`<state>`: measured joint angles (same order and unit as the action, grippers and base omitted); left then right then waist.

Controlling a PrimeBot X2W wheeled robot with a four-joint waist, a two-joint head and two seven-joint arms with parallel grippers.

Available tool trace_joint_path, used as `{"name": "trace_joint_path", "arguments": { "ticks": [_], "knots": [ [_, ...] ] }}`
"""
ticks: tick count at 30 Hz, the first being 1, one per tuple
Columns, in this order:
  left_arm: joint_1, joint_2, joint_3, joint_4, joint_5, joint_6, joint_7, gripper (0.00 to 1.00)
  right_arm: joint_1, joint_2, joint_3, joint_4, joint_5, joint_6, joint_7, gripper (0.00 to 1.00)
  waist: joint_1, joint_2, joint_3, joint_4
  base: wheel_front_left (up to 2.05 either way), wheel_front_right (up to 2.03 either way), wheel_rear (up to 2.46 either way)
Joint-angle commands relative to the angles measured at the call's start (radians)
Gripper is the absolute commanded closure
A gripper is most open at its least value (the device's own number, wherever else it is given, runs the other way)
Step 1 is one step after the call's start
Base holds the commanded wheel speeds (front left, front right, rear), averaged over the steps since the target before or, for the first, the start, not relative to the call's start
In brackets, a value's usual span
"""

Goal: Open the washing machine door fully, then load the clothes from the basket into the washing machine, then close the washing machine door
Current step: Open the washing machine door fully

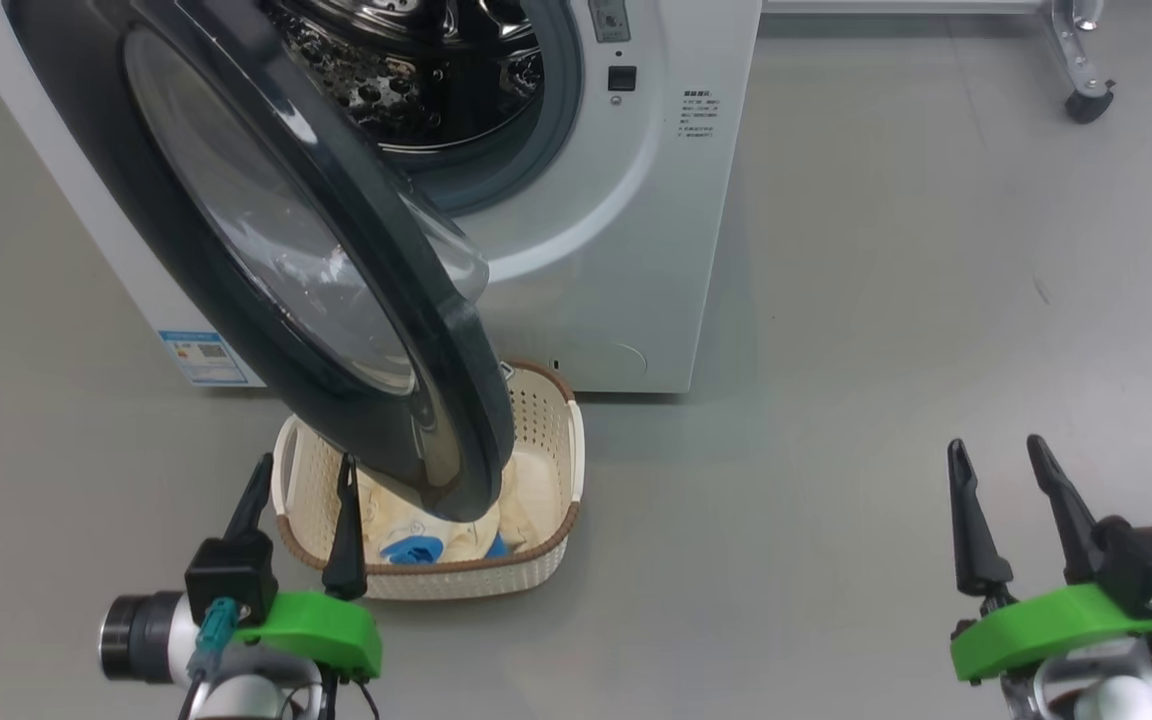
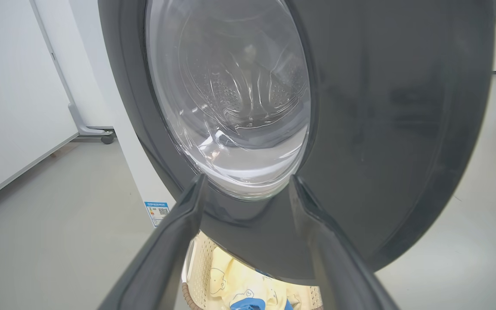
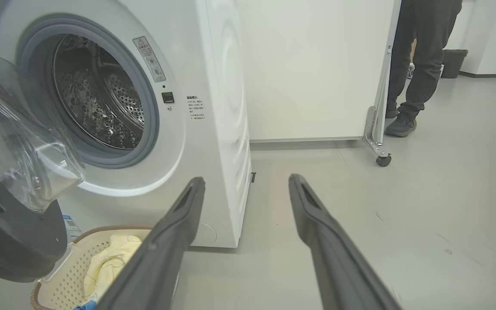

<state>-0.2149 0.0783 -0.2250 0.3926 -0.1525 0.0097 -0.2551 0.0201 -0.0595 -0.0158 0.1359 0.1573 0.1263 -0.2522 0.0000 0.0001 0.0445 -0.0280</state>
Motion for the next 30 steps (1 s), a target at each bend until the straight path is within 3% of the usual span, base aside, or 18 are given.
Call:
{"name": "trace_joint_path", "arguments": {
  "ticks": [1, 22, 24, 29, 30],
  "knots": [
    [-0.018, 0.024, 0.04, -0.028, -0.006, 0.004, -0.007, 0.0, -0.006, -0.005, 0.015, -0.041, -0.013, 0.004, -0.009, 0.0, 0.0, -0.0001, -0.012, 0.001, 0.0, 0.0, 0.0],
    [-0.002, 0.027, 0.033, -0.016, -0.025, 0.004, -0.007, 0.0, 0.088, 0.009, 0.022, -0.083, -0.046, 0.004, 0.014, 0.0, 0.0, -0.0001, -0.05, -0.004, 0.0, 0.0, 0.0],
    [-0.004, 0.028, 0.034, -0.015, -0.027, 0.005, -0.007, 0.07, 0.09, 0.009, 0.023, -0.084, -0.043, 0.004, 0.014, 0.0, 0.0, -0.0001, -0.051, -0.006, 0.0, 0.0, 0.0],
    [-0.008, 0.029, 0.036, -0.009, -0.03, 0.007, -0.007, 0.8, 0.091, 0.009, 0.026, -0.084, -0.037, 0.004, 0.014, 0.0, 0.0, -0.0001, -0.05, -0.01, 0.0, 0.0, 0.0],
    [-0.01, 0.029, 0.036, -0.008, -0.031, 0.008, -0.007, 1.0, 0.091, 0.009, 0.027, -0.085, -0.037, 0.004, 0.014, 0.0, 0.0, -0.0001, -0.05, -0.011, 0.0, 0.0, 0.0]
  ]
}}
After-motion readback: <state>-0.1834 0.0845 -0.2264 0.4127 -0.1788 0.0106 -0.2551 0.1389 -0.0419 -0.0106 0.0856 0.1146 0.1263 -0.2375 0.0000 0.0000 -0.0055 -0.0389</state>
